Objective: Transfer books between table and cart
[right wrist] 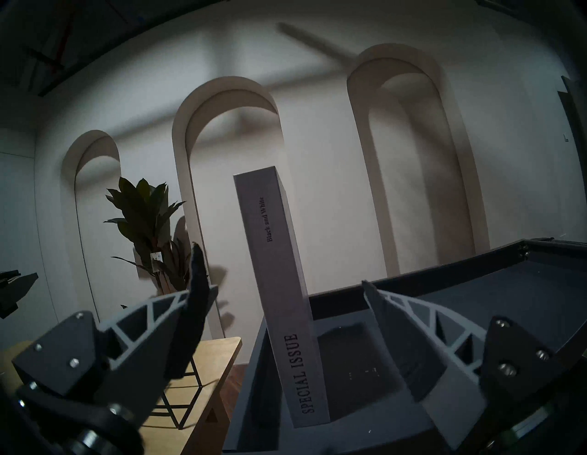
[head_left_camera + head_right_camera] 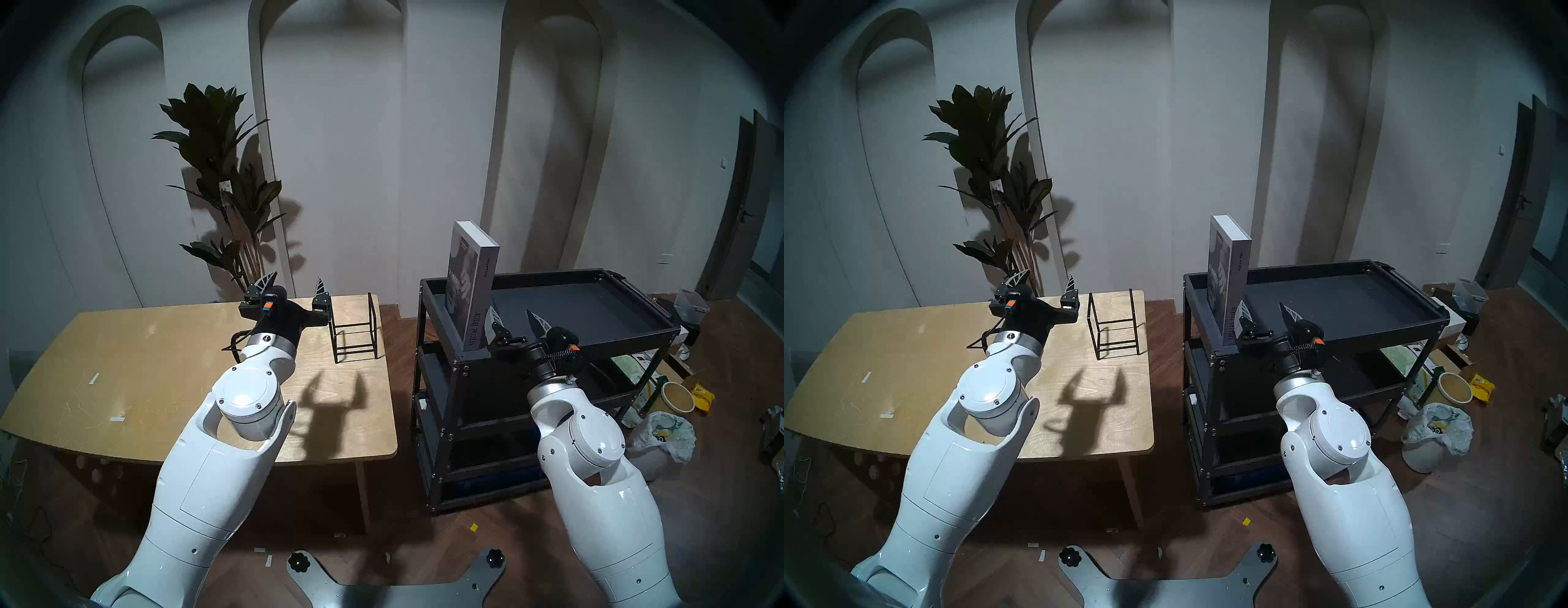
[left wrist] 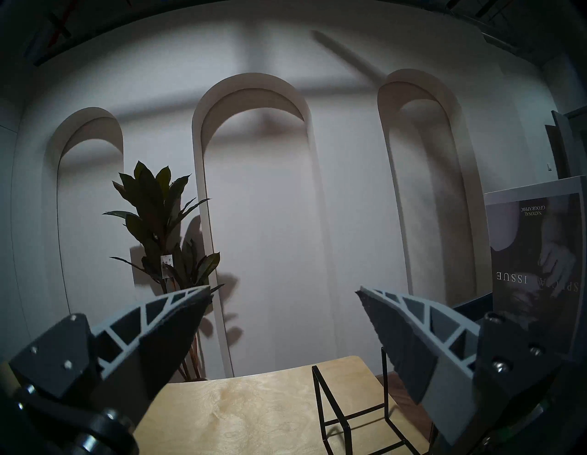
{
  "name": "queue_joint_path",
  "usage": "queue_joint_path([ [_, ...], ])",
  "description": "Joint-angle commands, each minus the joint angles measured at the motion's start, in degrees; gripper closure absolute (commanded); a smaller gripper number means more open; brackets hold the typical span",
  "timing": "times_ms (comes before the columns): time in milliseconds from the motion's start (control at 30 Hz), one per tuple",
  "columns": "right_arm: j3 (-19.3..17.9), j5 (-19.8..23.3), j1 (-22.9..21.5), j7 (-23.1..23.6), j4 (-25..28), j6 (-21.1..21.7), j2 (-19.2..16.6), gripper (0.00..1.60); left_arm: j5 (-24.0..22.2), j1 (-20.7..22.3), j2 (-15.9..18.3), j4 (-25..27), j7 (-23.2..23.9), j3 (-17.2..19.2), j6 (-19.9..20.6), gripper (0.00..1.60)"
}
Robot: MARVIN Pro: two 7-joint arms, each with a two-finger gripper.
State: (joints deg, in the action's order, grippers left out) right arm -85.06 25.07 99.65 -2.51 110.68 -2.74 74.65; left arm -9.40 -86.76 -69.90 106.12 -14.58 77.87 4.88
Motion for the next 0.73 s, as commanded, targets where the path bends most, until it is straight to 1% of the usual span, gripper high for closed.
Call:
queue_joint_path([
  [0,-0.2,-0.6,-0.8,-0.2,1.3,-1.8,0.4,0.00,0.3,0.8,0.0,1.5,-0.2,0.2,-0.4,0.00],
  [700,-0.5,-1.1,-0.8,0.2,1.2,-1.9,0.9,0.00,0.2,0.8,0.1,1.6,-0.3,0.2,-0.4,0.00],
])
